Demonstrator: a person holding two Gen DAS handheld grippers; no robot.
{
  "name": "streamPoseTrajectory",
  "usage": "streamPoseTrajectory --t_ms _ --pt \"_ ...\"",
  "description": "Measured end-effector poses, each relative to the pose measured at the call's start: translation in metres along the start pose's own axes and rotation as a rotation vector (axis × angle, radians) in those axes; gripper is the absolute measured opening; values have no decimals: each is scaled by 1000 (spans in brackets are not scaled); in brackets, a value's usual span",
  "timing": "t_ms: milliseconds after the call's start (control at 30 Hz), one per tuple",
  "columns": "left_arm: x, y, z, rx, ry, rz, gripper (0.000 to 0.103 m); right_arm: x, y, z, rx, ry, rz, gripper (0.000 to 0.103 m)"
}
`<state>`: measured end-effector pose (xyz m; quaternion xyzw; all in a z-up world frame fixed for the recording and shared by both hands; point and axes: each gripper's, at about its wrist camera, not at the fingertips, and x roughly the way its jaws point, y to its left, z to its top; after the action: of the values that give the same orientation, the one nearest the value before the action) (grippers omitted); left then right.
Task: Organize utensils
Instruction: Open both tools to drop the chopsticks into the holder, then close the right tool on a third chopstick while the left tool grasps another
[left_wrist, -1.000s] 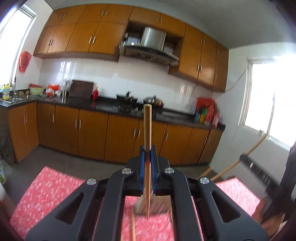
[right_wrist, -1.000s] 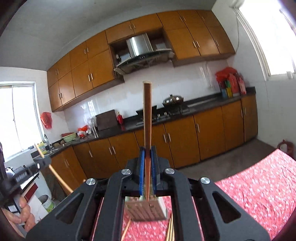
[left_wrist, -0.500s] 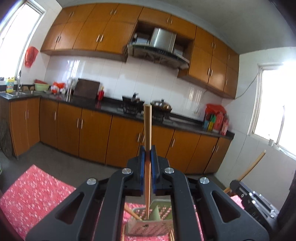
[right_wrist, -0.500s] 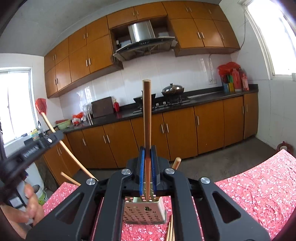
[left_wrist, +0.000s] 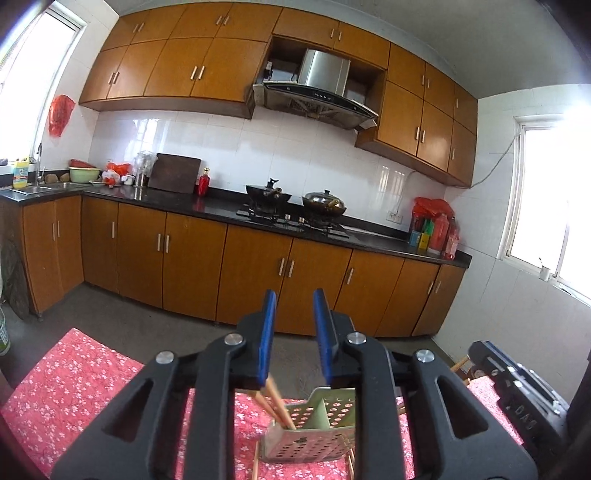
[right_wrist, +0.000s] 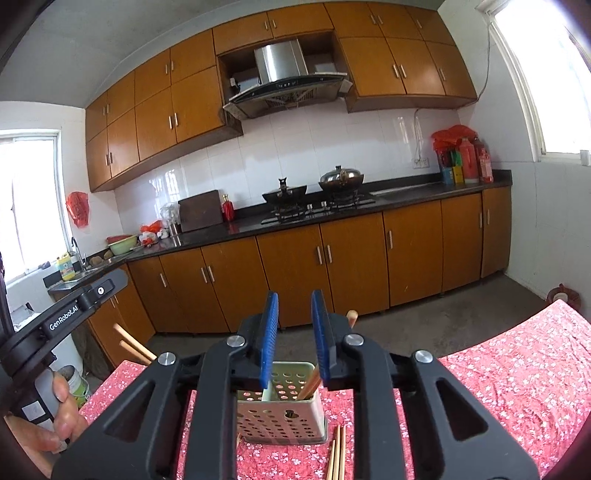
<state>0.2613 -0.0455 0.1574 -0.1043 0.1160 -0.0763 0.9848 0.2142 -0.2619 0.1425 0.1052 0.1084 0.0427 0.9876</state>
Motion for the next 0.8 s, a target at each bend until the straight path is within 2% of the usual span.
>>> streamPoseTrajectory --t_ms 133,267,333,433,567,633,800 --pt "-21 13 1 3 -2 26 24 -25 -4 0 3 -19 3 20" --pt "-47 33 -16 38 26 82 27 -42 -15 -21 2 31 -13 20" --pt "-55 45 -32 45 60 104 27 -41 -22 -39 0 88 -30 20" --pt "-61 68 -66 59 143 160 27 -30 -37 -80 18 224 -51 20" --pt "-59 97 -121 54 288 213 27 -8 -48 -142 48 440 -50 20" --pt "-57 105 -143 47 357 219 27 -1 -47 -167 47 517 -42 19" --pt "-56 114 -182 28 479 195 27 6 -43 -198 31 598 -31 18"
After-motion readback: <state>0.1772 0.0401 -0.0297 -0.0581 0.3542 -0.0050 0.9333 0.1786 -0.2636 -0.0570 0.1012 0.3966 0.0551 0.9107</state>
